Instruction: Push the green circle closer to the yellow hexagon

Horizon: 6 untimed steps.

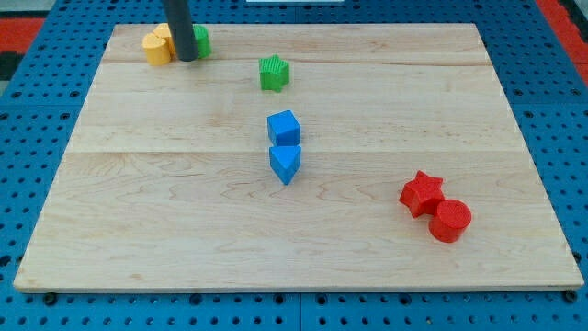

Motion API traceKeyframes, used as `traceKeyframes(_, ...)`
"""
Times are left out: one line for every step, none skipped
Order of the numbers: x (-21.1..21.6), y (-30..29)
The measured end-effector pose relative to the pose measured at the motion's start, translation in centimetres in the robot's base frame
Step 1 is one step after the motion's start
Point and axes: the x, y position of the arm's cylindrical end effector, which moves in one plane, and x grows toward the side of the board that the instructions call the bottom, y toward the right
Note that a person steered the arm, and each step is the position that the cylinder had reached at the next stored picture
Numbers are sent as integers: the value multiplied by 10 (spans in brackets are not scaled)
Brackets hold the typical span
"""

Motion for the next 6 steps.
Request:
traceKeyframes(-13, 20)
traceKeyframes(-29, 22)
traceKeyframes(-30, 51)
traceKeyframes(-36, 88)
traceKeyframes(-69, 93)
traceKeyframes(-69, 76)
